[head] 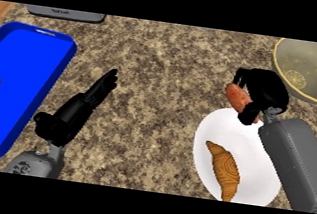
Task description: Pick the sweet potato from the plate and place it in the bowl
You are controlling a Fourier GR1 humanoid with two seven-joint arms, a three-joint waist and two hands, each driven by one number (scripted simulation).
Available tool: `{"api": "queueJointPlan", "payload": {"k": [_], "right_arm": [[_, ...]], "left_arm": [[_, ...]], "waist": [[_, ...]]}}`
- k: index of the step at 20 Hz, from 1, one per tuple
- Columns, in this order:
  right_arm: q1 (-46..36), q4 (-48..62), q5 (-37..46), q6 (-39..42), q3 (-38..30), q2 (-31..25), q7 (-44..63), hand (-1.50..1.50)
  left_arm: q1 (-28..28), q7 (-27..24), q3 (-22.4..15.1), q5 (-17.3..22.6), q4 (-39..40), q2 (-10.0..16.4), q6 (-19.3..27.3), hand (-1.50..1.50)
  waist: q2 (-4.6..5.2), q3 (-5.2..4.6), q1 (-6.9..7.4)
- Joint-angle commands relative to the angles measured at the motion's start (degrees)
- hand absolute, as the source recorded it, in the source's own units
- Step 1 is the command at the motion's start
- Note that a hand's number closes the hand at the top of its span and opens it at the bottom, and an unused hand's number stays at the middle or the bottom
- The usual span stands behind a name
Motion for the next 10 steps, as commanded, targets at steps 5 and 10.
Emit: {"api": "queueJointPlan", "payload": {"k": [5,10], "right_arm": [[-2.3,-12.2,-2.9,-9.0,-8.1,0.6,1.3,1.50],[-4.6,-13.6,-8.2,-11.0,-15.8,1.7,2.7,1.50]], "left_arm": [[1.2,3.3,-0.2,0.1,-3.4,-0.3,0.5,0.00],[0.3,0.5,1.9,1.3,-0.5,1.3,-1.7,0.00]], "waist": [[-0.44,0.03,-1.02],[-0.13,-0.01,-0.63]]}}
